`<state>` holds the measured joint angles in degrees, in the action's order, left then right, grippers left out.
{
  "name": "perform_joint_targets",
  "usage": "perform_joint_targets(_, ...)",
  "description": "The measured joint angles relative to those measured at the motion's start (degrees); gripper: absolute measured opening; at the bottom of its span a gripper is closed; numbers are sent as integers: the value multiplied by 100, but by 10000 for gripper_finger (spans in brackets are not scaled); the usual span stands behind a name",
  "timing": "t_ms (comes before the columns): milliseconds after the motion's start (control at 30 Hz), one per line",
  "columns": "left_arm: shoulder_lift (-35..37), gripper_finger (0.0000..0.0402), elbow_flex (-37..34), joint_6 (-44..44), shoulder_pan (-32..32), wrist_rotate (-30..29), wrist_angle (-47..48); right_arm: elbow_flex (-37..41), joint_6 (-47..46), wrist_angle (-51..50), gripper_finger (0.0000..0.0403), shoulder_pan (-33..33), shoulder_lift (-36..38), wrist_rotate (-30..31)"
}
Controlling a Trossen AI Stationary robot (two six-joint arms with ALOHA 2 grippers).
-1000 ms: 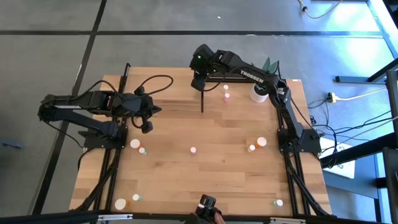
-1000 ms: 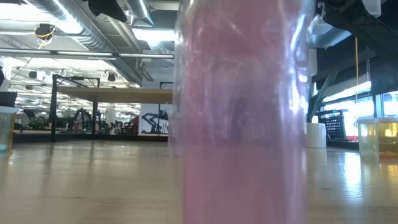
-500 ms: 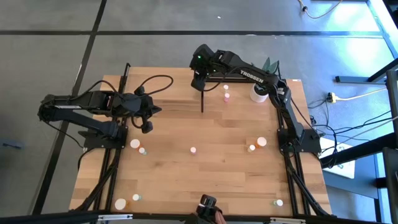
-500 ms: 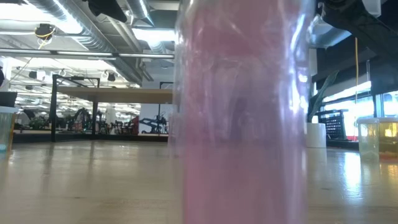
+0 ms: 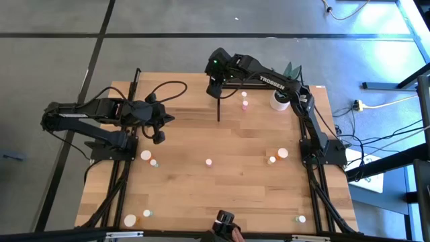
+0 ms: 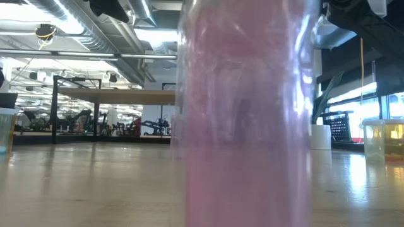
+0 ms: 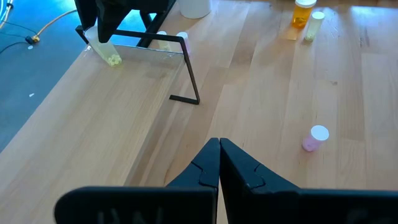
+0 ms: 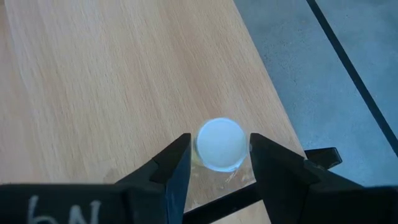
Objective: Pick and place medicine bottles onto shelf by color
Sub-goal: Put the top blue pill bottle on the shelf
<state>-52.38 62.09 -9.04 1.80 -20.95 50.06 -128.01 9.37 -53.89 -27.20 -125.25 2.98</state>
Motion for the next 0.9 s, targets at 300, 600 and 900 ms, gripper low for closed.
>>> perform_joint_targets(300, 0, 0, 2, 0, 0, -1, 2, -233, 13, -149, 165, 0, 20, 0)
perform_joint_targets(600, 0, 0, 1, -2, 0, 0, 16, -662, -13, -477, 165, 48, 149, 0)
perform_joint_targets(900, 156, 0, -5, -459, 85, 450, 505, -662, 114, -841, 165, 603, 770, -746)
